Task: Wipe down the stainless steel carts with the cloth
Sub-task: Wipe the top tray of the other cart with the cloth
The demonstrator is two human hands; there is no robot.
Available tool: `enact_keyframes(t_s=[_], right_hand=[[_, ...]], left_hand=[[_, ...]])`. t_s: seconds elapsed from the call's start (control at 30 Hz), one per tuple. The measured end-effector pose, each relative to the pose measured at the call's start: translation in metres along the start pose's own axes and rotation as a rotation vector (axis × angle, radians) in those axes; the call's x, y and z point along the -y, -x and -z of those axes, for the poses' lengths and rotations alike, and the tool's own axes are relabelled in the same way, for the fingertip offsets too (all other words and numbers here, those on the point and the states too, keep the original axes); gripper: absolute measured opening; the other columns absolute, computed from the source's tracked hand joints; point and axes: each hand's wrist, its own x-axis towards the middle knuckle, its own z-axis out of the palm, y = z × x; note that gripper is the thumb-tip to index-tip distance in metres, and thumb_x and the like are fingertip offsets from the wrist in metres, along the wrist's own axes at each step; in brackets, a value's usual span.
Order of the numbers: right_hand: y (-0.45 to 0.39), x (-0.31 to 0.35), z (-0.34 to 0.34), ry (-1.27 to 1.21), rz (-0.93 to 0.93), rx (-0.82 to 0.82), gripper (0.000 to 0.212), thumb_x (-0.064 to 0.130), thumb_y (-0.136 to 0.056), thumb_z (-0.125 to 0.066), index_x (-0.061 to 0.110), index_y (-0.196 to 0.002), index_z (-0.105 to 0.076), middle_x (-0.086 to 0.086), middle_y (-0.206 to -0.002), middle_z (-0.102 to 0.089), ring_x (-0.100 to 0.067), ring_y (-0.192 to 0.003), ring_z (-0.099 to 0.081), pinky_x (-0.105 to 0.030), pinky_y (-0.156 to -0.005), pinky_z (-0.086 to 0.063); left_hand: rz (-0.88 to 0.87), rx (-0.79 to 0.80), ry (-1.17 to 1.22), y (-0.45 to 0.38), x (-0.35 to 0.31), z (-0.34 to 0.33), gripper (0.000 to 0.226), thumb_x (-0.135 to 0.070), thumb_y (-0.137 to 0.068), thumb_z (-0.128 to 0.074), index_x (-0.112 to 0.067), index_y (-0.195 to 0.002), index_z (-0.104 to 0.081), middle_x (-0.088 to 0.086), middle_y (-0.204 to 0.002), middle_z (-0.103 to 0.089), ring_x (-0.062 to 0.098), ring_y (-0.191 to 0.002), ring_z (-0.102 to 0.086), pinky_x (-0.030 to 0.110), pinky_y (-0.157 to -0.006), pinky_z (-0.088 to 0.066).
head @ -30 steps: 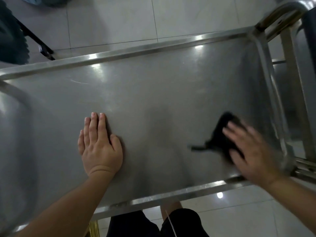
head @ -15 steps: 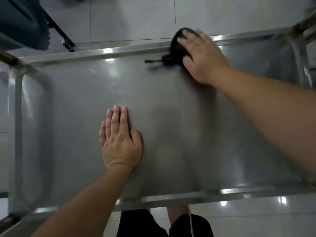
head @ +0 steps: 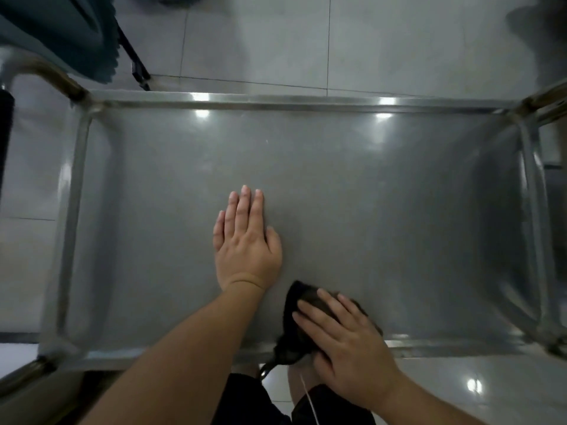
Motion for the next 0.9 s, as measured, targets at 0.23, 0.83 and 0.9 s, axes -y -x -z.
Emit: enact_keyframes(t_s=[0.23, 0.83, 0.9], right_hand=[[-0.082, -0.037, 0.042, 0.099, -0.002, -0.092, 0.062, 0.039, -0.089, -0.056, 0.027, -0.150, -0.059, 0.005, -0.160, -0.049, -0.028, -0.150, -0.045, -0.051, -0.119, -0.041], [-0.131, 0.050, 0.027, -0.040, -0.454, -0.219, 0.060, 0.047, -0.099, -0.051, 0.023, -0.154, -0.054, 0.003, -0.165, -0.044, -0.037, -0.150, -0.042, -0.055, -0.110, -0.046], [-0.092, 0.077, 0.006, -0.004, -0.418, -0.169, 0.059, 0.045, -0.098, -0.049, 0.025, -0.153, -0.055, 0.006, -0.165, -0.044, -0.034, -0.148, -0.046, -0.053, -0.106, -0.048]], left_hand=[[-0.063, 0.158, 0.226, -0.009, 0.013, 0.025, 0.065, -0.037, -0.103, -0.036, -0.028, -0.167, -0.030, -0.010, -0.176, -0.014, 0.007, -0.163, -0.002, 0.023, -0.127, 0.009], [0.024, 0.333, -0.119, -0.012, 0.102, 0.086, 0.065, -0.047, -0.110, -0.030, -0.038, -0.170, -0.005, -0.006, -0.178, 0.006, 0.015, -0.164, 0.006, 0.038, -0.130, -0.008], [0.035, 0.387, -0.118, -0.017, 0.099, 0.088, 0.067, -0.046, -0.110, -0.031, -0.036, -0.170, -0.004, -0.005, -0.178, 0.008, 0.017, -0.164, 0.008, 0.039, -0.130, -0.006]])
